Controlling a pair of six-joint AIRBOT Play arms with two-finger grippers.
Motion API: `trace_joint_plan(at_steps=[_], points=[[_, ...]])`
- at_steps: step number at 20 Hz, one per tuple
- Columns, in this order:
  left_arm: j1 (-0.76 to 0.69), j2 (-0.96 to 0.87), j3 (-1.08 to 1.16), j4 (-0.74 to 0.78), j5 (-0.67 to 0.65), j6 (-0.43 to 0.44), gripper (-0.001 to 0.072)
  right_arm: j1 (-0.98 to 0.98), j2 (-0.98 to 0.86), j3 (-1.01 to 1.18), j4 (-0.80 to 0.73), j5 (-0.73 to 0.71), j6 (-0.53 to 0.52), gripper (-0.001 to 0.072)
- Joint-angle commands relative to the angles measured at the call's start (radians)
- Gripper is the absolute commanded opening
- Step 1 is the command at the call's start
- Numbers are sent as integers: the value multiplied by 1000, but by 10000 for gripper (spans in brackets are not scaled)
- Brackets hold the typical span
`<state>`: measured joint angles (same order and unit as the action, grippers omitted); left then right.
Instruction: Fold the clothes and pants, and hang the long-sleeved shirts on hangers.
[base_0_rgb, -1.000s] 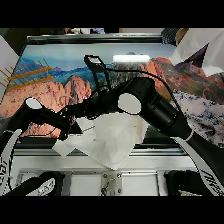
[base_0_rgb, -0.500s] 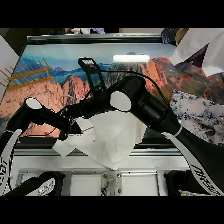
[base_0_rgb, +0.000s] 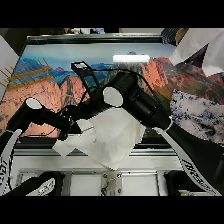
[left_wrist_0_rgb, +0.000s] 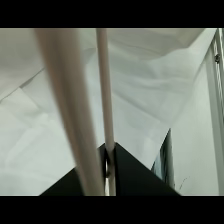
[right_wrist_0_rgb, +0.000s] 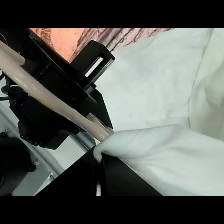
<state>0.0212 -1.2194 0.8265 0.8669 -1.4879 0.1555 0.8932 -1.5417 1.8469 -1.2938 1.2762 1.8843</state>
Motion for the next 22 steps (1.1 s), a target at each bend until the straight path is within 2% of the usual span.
trace_joint_plan(at_steps=[1,3,4,5,6,7,15,19,22], points=[[-1,0,0,-2,-1,1,17,-1,-2,5,1,8,-16,34],[-1,0,0,-2,0,1,17,-1,0,5,0,8,-16,36],[-1,0,0,-2,0,1,17,-2,2,5,0,7,-16,66],[-1,0,0,-2,0,1,17,-2,4,5,1,7,-16,269],[-1,0,0,-2,0,1,17,-3,8,5,1,7,-16,526],[-1,0,0,-2,0,1,17,-3,12,5,1,6,-31,625],[-1,0,0,-2,-3,1,18,-20,87,12,8,21,-39,624],[-1,0,0,-2,-3,1,17,-61,129,12,20,81,-41,624],[-1,0,0,-2,-4,1,18,-94,138,12,69,128,-83,624]])
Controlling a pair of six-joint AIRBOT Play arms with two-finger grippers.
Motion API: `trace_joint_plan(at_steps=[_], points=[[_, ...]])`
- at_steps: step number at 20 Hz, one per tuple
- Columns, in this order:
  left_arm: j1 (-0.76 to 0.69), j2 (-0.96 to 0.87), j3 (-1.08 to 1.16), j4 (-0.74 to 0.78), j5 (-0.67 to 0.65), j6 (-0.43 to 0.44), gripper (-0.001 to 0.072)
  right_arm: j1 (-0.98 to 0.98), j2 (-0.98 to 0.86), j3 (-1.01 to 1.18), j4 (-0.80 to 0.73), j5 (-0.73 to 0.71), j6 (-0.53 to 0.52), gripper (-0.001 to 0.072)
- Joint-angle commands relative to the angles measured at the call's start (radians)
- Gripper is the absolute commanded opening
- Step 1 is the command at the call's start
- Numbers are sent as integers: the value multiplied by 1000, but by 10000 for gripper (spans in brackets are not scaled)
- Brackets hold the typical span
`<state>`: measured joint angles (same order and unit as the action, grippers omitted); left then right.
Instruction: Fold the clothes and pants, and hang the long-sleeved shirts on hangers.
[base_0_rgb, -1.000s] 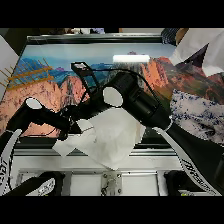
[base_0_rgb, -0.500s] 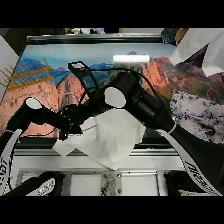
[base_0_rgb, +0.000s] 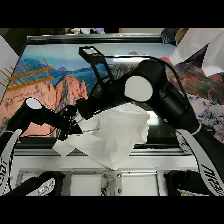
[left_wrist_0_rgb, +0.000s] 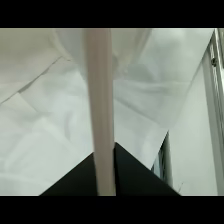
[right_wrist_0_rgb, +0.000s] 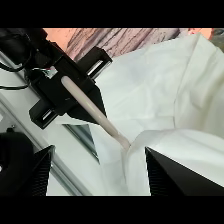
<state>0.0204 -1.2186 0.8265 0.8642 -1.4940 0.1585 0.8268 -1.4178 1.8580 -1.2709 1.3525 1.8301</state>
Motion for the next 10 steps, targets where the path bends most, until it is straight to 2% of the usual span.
trace_joint_plan(at_steps=[1,10], points=[[0,0,0,0,2,-2,17,-39,14,1,66,60,-30,624],[0,0,0,0,2,-2,17,-58,32,1,82,87,-107,624]])
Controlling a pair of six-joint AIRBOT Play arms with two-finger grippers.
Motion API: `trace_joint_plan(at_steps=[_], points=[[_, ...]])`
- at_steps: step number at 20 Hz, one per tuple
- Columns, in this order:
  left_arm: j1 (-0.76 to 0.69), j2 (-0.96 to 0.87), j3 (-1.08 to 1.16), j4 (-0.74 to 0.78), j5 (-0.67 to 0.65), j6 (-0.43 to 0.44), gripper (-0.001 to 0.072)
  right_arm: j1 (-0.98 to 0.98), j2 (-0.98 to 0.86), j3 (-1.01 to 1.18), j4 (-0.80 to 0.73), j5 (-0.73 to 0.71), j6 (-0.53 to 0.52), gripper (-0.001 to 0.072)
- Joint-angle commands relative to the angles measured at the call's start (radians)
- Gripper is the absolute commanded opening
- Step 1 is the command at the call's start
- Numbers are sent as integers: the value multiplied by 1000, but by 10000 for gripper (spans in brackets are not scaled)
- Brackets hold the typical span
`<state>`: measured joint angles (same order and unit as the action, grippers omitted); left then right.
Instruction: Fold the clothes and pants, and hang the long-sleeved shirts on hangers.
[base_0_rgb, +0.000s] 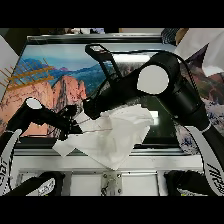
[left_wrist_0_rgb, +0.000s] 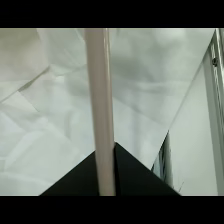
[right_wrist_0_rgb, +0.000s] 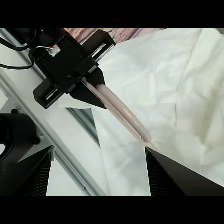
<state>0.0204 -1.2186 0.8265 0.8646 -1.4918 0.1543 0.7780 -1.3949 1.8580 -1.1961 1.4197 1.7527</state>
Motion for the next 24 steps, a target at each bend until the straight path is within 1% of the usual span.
trace_joint_plan(at_steps=[1,4,8,10,11,12,13,15,17,19,21,24], points=[[0,0,0,0,0,2,18,-19,13,1,6,51,-29,624],[0,0,0,0,0,2,17,-69,39,0,-63,159,-29,624],[0,0,0,0,0,2,17,-91,74,-3,-261,267,-29,623],[0,0,0,0,0,2,17,-90,74,-22,-267,301,-25,621],[0,-1,-1,-2,0,2,17,-90,74,-43,-267,301,-10,571],[0,-1,-1,-2,0,2,17,-89,74,-70,-266,296,-6,466],[0,-1,-1,-2,3,3,17,-87,74,-100,-266,286,-5,383],[0,-1,-1,-4,8,22,17,-79,69,-144,-266,244,4,381],[0,-1,-3,-6,24,44,17,-74,59,-147,-259,206,6,398],[7,-1,-42,-70,50,93,17,-71,55,-147,-259,175,21,398],[13,-1,-93,-137,93,131,17,-67,49,-148,-258,179,20,398],[13,-1,-136,-154,134,150,17,-63,46,-148,-238,177,20,397]])
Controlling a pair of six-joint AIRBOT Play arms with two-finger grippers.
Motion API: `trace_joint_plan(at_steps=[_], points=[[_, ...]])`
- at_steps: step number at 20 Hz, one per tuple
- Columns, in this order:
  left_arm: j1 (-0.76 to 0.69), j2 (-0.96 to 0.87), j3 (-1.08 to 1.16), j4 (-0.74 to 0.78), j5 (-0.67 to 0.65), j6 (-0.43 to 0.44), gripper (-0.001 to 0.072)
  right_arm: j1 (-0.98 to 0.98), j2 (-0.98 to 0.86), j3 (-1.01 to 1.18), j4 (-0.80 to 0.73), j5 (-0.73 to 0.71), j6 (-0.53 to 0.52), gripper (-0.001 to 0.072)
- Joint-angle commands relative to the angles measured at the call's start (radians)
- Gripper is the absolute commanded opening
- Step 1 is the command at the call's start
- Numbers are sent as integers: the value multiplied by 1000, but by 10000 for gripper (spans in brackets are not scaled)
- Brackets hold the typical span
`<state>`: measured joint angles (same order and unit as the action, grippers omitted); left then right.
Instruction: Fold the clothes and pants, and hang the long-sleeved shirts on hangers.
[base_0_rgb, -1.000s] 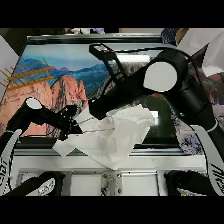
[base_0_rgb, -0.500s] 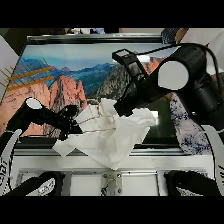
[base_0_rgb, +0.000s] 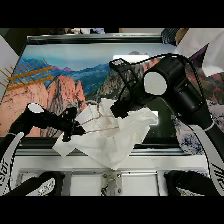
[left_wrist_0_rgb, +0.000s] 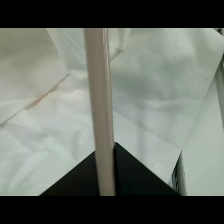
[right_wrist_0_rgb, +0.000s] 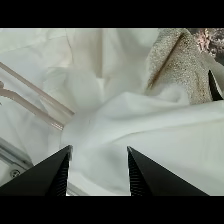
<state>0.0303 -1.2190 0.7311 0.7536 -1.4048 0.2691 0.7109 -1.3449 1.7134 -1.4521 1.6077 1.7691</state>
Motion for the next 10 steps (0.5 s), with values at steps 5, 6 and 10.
trace_joint_plan(at_steps=[5,6,10], points=[[3,0,-48,-51,47,33,17,10,-19,-3,65,26,3,396],[3,0,-48,-51,47,30,17,10,-26,-3,64,58,2,396],[3,0,-48,-51,46,29,17,14,-44,-3,57,97,-20,388]])
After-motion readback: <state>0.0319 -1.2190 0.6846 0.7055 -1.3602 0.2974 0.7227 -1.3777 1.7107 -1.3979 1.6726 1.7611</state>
